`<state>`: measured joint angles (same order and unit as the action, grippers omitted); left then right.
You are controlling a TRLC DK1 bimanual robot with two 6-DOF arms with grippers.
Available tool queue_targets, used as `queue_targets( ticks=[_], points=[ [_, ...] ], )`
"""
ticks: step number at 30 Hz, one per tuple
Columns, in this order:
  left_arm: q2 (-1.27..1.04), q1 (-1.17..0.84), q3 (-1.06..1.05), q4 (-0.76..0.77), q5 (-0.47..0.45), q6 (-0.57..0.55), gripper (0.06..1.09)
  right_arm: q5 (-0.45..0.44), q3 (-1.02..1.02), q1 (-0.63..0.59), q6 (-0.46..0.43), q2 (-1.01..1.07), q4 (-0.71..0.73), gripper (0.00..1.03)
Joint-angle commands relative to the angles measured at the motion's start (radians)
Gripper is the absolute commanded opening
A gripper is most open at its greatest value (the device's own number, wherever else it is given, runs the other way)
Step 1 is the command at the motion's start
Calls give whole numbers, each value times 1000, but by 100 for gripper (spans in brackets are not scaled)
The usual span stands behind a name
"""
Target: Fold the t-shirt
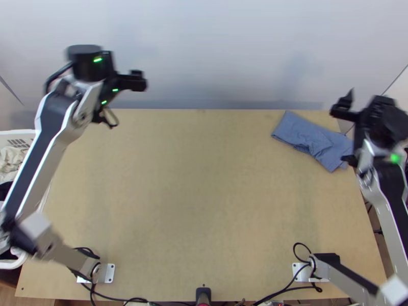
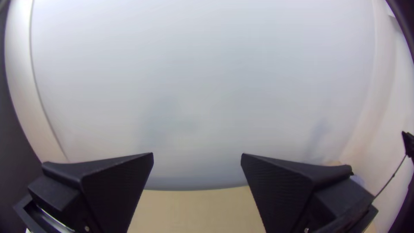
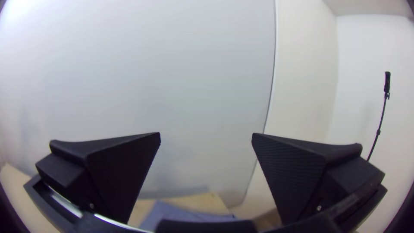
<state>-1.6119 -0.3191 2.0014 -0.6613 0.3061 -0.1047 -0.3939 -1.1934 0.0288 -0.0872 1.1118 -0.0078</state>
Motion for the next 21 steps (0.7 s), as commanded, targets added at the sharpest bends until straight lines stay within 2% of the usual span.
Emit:
queue_targets(
  ticks=[1, 4, 8, 12, 16, 19, 21],
  points=[
    [376, 22, -366, 289, 238, 123, 104, 70, 83, 74, -2, -271, 223, 98],
    [540, 51, -480, 295, 280, 137, 104, 171, 149, 79, 20, -383, 196, 98],
    [776, 117, -644, 348, 280, 206, 104, 270, 344, 131, 43, -593, 289, 98],
    [1037, 141, -856, 489, 274, 315, 104, 279, 506, 210, 20, -794, 315, 98],
    [1267, 143, -1060, 496, 254, 346, 104, 279, 657, 247, -5, -960, 292, 98],
    [1469, 143, -1265, 536, 176, 364, 104, 279, 805, 253, -26, -1107, 275, 98],
    [1618, 130, -1405, 591, 117, 373, 104, 276, 853, 258, -11, -1121, 244, 98]
  ],
)
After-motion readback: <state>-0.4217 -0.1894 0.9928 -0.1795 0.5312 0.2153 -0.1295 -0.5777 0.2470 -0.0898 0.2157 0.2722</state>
